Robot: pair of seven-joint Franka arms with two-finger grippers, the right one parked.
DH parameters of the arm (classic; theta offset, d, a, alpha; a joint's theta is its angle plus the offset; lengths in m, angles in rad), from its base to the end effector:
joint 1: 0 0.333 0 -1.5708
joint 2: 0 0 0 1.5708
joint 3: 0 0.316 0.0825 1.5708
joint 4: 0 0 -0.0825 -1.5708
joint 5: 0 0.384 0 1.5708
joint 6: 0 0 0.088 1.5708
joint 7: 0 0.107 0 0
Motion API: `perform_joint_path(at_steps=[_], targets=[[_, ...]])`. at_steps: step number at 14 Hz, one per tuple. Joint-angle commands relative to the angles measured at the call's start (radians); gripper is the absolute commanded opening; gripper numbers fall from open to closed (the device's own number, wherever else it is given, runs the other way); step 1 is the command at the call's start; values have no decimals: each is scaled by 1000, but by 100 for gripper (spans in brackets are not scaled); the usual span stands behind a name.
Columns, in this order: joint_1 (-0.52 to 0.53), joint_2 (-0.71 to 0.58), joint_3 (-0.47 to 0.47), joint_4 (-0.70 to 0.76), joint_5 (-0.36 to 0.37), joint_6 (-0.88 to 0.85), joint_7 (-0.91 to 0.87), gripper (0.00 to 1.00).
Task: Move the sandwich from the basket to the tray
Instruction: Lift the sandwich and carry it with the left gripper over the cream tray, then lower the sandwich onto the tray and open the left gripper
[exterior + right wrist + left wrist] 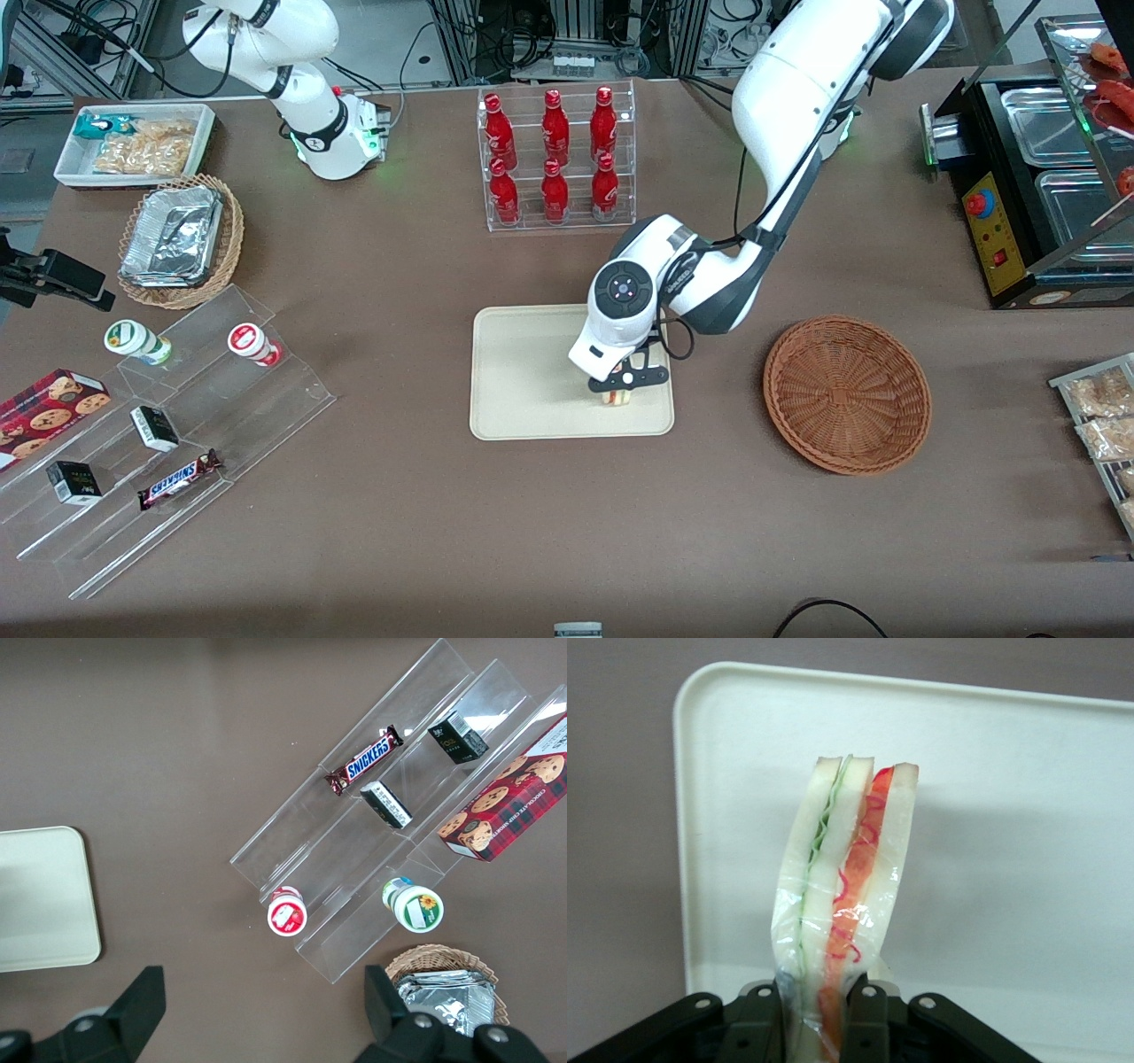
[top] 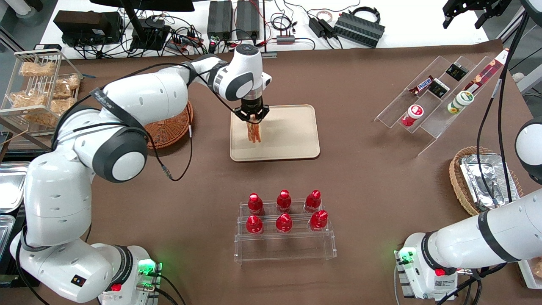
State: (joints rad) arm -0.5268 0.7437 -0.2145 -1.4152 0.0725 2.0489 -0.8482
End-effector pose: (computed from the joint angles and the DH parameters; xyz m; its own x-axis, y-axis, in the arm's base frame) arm 0.5502 -0.4592 0.2579 0.9851 0.1186 -0.1246 0.1176 -0.9929 -0.0148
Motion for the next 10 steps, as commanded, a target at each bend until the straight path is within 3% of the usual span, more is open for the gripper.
perform_joint_path(at_steps=[1, 4, 6, 7, 8, 10], targets=[[-16, 101, -16, 143, -13, -15, -8, 27], [-21, 126, -16, 160, -11, -13, -25, 32], [-22, 134, -16, 160, -11, -6, -28, 49], [-22, 134, -14, 159, -11, 8, -28, 78], [-22, 132, -14, 159, -5, 22, -28, 100], [-21, 122, -9, 163, -2, 22, -34, 100]])
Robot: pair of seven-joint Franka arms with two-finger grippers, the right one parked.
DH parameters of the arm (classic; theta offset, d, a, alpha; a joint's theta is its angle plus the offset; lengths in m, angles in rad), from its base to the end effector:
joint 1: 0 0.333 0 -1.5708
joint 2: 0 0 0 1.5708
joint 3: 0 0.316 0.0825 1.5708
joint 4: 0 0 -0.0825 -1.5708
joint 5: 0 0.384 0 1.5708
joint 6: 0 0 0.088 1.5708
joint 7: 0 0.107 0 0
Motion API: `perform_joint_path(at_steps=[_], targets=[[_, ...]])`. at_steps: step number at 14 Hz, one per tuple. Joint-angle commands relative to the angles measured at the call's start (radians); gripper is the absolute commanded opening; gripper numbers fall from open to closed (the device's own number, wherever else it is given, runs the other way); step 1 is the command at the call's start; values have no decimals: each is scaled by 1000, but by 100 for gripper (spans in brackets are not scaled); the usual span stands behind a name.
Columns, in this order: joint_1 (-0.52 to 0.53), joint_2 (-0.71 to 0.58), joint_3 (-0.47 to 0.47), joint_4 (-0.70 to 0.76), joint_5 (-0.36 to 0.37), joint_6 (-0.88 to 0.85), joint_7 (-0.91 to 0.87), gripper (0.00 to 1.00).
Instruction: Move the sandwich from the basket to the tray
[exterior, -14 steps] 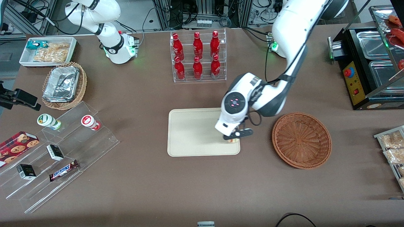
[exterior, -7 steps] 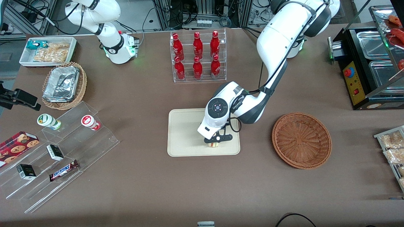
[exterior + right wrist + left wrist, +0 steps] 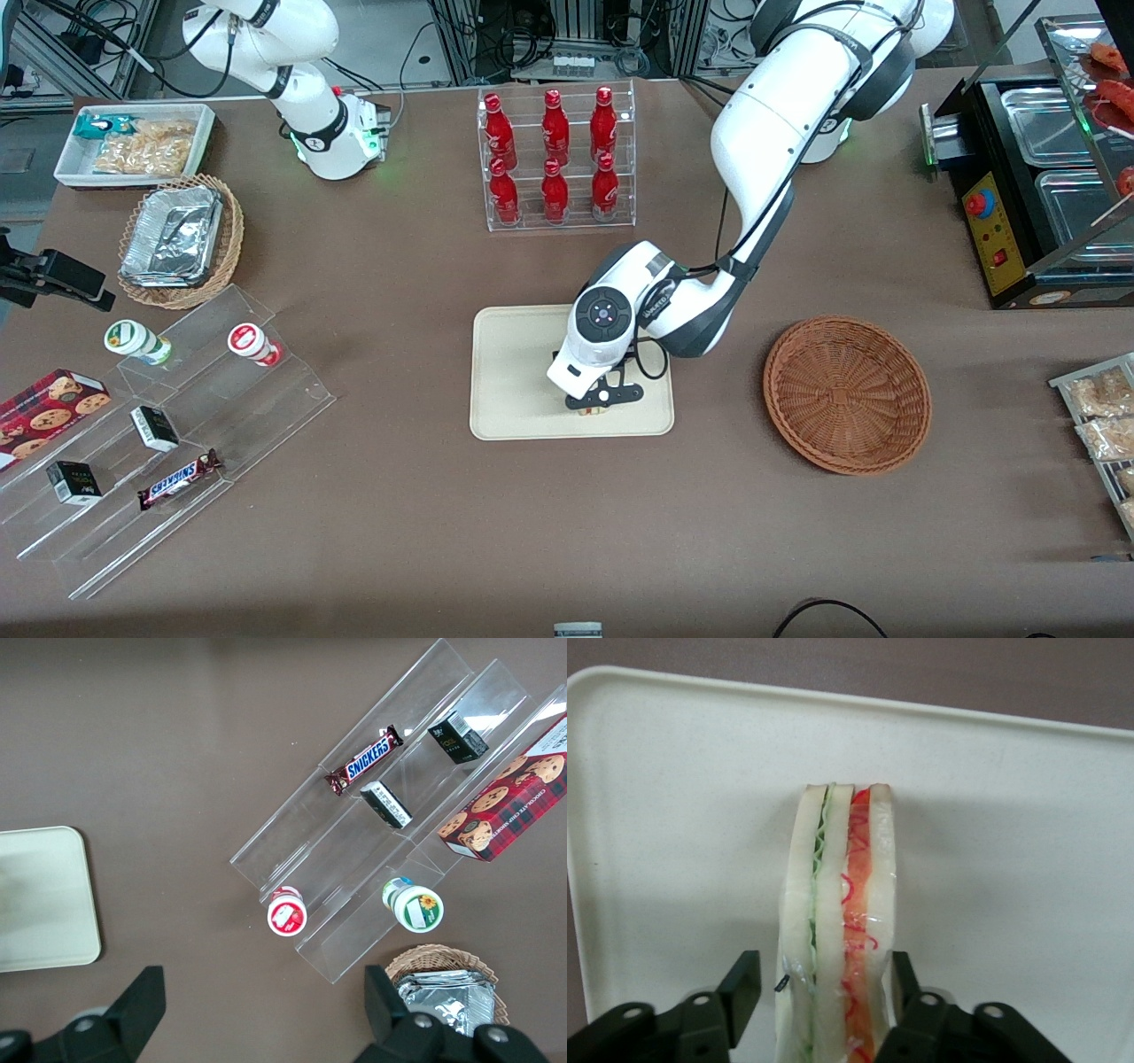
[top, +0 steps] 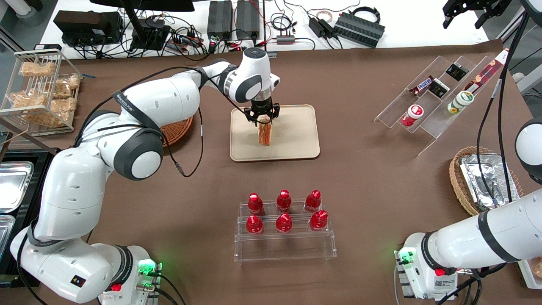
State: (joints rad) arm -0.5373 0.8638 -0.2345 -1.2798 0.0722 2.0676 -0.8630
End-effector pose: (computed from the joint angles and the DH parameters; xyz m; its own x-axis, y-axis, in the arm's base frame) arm 0.5632 -0.4839 0.2346 0.9841 0.1265 -0.1247 0.1315 -0.9908 0.0327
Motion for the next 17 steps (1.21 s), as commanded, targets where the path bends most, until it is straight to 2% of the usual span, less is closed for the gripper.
perform_joint_path(at_steps=[1, 4, 6, 9, 11, 14, 17], targets=[[-7, -11, 14, 31, 0, 3, -43, 100], [2, -66, 44, 45, 4, -24, -74, 100], [11, -133, 95, 39, 1, -125, -61, 100], [100, -276, 107, -44, 4, -210, -39, 100], [189, -382, 106, -120, -3, -253, 124, 100], [307, -469, 106, -118, -12, -443, 371, 100], [384, -551, 106, -113, -5, -553, 492, 100]])
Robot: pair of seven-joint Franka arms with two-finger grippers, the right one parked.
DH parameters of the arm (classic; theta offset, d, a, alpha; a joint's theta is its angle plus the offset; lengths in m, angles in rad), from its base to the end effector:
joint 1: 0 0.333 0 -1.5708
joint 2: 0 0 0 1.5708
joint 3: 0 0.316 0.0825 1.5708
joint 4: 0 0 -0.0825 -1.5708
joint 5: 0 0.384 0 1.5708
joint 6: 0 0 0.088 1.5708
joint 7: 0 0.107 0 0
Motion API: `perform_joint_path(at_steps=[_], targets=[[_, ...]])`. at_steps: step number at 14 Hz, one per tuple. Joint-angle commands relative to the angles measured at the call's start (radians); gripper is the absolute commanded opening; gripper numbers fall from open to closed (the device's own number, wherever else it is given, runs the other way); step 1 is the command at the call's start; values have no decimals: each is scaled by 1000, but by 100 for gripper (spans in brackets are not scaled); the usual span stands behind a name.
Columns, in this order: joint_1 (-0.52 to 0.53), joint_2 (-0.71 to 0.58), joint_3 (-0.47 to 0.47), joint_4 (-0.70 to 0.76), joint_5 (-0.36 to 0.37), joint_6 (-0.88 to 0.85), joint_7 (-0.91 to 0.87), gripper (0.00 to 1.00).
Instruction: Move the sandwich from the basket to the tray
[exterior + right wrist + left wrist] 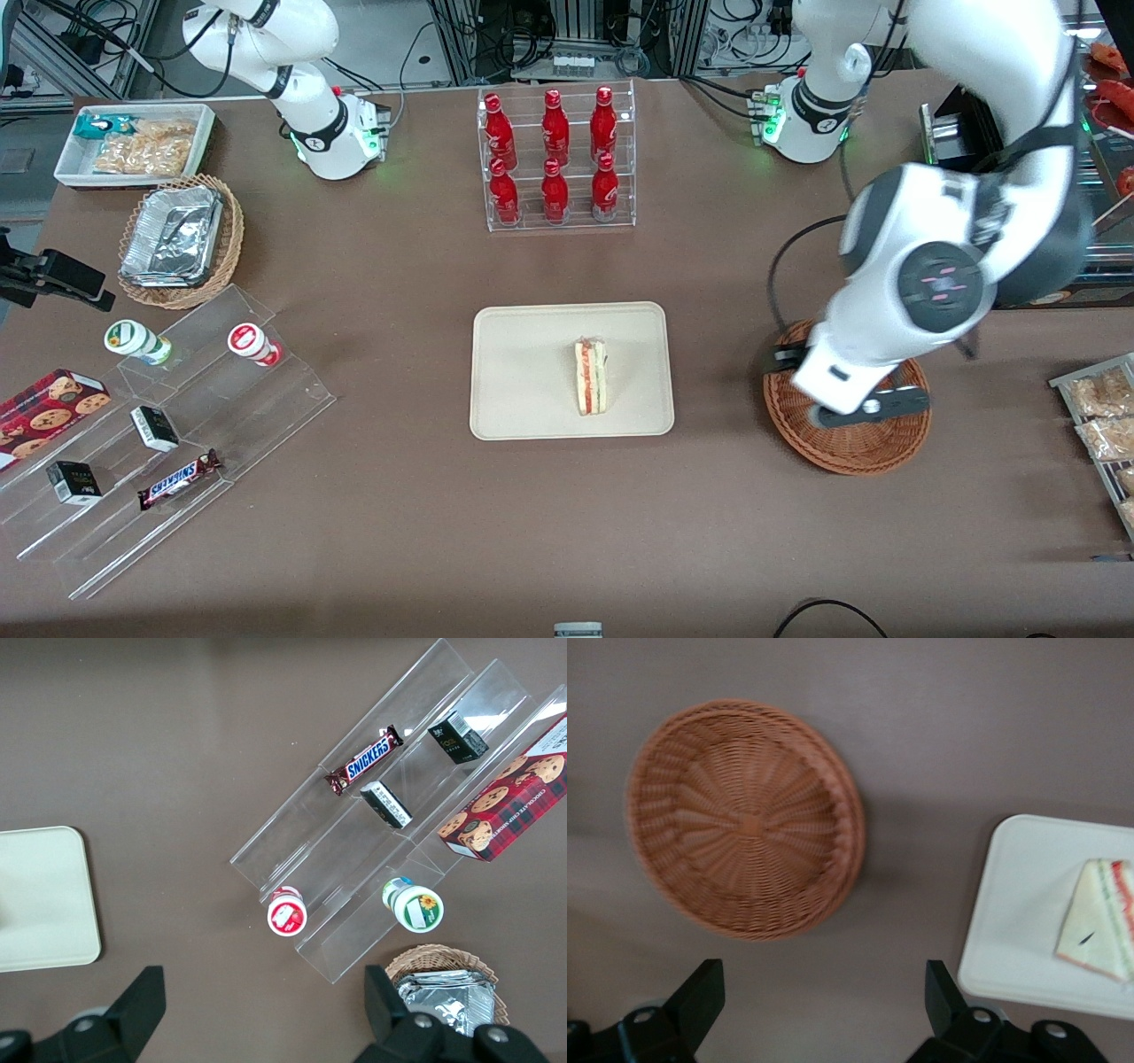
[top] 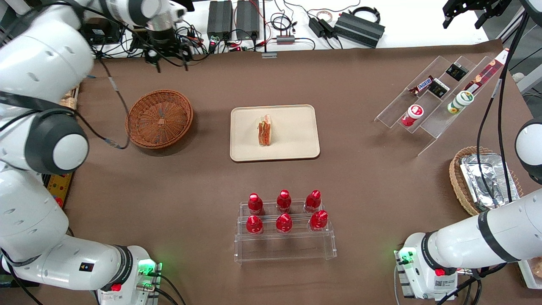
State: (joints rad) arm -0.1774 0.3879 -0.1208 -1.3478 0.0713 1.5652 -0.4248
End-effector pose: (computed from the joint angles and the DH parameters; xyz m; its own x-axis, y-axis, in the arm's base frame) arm 0.6334 -0.1729 0.4937 0.9812 0.1309 -0.1419 0.1187 -0.9887 -0.0914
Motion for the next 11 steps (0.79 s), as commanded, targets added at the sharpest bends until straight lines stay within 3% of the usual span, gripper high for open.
perform_joint_path(at_steps=[1, 11], targets=[[38, -104, -5, -45, 2, -98, 61, 100], [38, -164, -10, -1, 8, -227, 35, 100]])
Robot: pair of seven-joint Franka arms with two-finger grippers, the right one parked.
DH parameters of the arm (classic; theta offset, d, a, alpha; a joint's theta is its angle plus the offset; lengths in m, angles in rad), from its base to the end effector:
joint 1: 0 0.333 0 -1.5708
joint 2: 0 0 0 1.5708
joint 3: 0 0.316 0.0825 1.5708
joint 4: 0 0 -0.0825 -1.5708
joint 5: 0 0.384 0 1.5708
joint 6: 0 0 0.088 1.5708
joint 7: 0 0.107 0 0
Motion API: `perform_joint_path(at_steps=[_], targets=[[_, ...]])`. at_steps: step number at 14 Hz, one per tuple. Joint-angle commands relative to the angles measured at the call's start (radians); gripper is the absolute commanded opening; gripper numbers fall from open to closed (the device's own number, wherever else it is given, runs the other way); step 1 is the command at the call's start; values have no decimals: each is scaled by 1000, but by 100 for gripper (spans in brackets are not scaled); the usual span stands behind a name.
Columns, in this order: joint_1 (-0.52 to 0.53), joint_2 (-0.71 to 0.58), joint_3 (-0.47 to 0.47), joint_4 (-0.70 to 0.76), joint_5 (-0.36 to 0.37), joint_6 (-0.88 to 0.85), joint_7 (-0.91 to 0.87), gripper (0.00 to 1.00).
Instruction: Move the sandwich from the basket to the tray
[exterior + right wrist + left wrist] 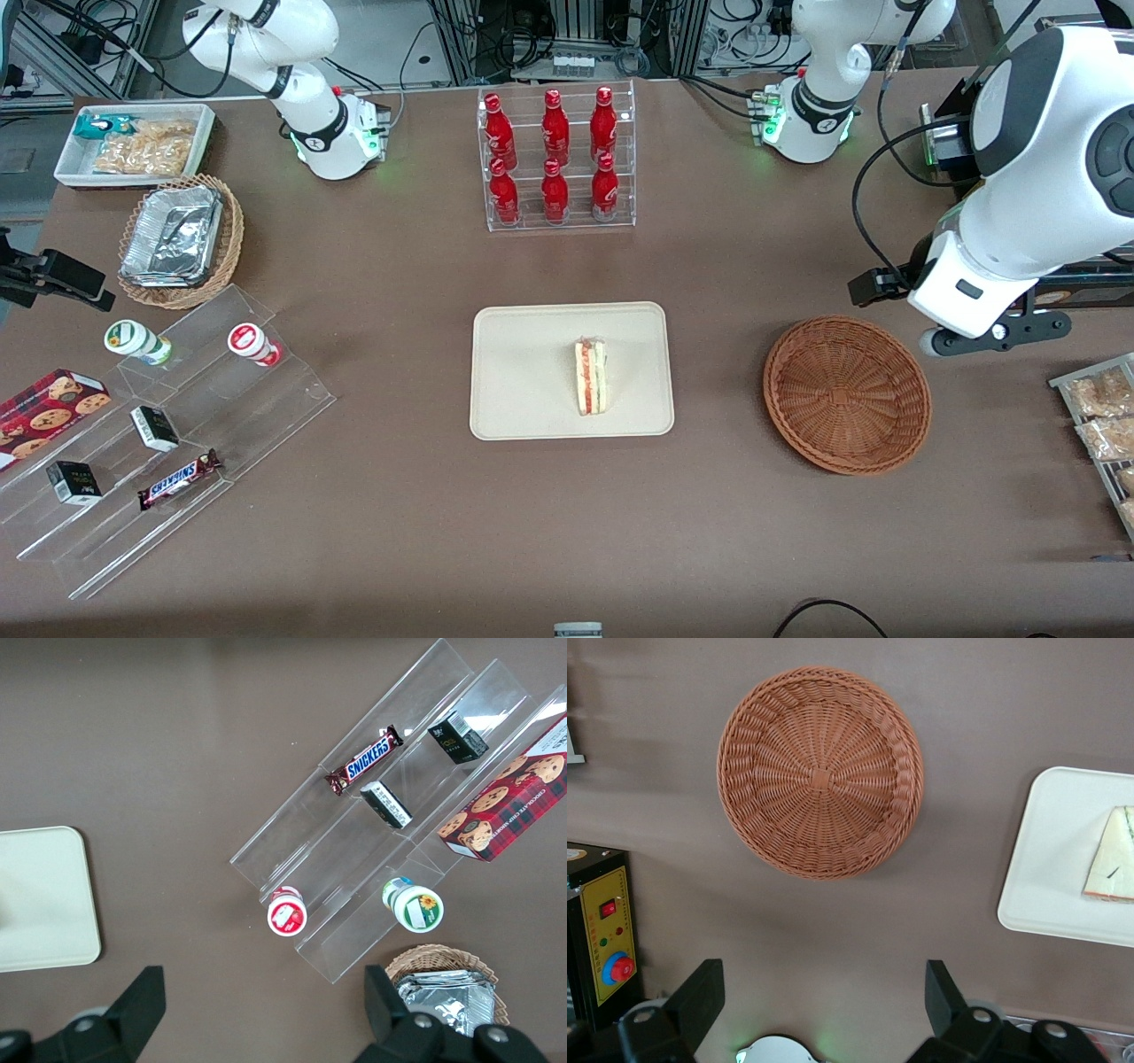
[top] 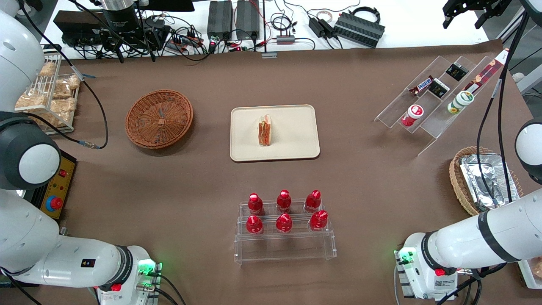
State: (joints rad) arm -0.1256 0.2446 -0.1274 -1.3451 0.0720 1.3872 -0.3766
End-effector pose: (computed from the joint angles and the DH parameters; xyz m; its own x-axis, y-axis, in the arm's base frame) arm 0.5915 -0.1339 0.5734 0.9758 0.1375 -0.1700 0.1196 -0.9865 -0.1115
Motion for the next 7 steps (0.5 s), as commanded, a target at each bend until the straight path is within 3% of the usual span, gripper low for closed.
perform_joint_path(at_steps=[1, 7], targets=[[-14, -31, -3, -5, 6, -69, -21, 100], [-5, -120, 3, -42, 19, -79, 76, 100]])
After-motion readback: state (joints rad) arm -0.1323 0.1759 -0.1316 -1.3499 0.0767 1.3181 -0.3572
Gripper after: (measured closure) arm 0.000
